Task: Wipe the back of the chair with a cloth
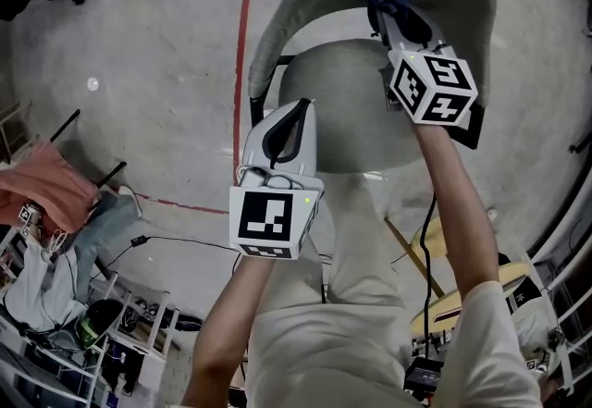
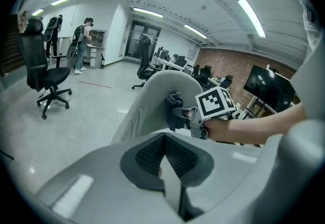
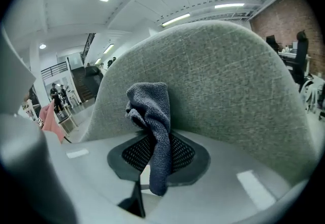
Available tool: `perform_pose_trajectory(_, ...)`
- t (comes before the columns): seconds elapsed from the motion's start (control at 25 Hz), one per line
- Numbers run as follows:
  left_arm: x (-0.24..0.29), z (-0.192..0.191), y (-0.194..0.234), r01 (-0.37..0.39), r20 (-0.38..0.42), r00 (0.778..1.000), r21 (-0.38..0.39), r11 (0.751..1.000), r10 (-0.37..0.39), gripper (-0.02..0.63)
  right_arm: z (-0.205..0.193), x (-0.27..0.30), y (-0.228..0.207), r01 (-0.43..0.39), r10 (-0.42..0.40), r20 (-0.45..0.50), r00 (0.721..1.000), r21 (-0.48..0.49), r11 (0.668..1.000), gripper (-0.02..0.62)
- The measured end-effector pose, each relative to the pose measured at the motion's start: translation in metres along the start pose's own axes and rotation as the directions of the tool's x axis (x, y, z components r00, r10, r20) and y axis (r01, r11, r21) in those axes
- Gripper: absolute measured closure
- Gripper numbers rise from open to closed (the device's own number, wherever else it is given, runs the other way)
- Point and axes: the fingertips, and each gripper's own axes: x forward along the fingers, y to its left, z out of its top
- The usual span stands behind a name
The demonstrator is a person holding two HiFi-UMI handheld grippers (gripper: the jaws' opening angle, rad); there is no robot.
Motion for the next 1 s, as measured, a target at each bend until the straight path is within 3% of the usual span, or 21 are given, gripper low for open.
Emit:
perform_pose_trajectory(0.56,0.01,-0.002,-0.023,0.042,-0.013,0.999,0.043,0.998,-0.042,0.604,-0.016,-0.031,-0.066,0.179,-0.181,0.003,0.984,0.119,0.977,0.512)
perform_pose_trajectory(1.0,0.018,-0.009,-0.051,0.087,-0.029,0.996,0.073,0.994,-0.086,0.604,-0.039,-0.067,-0.106,0.3,-0.304,-0.013,0.953,0.193,0.934,0.512)
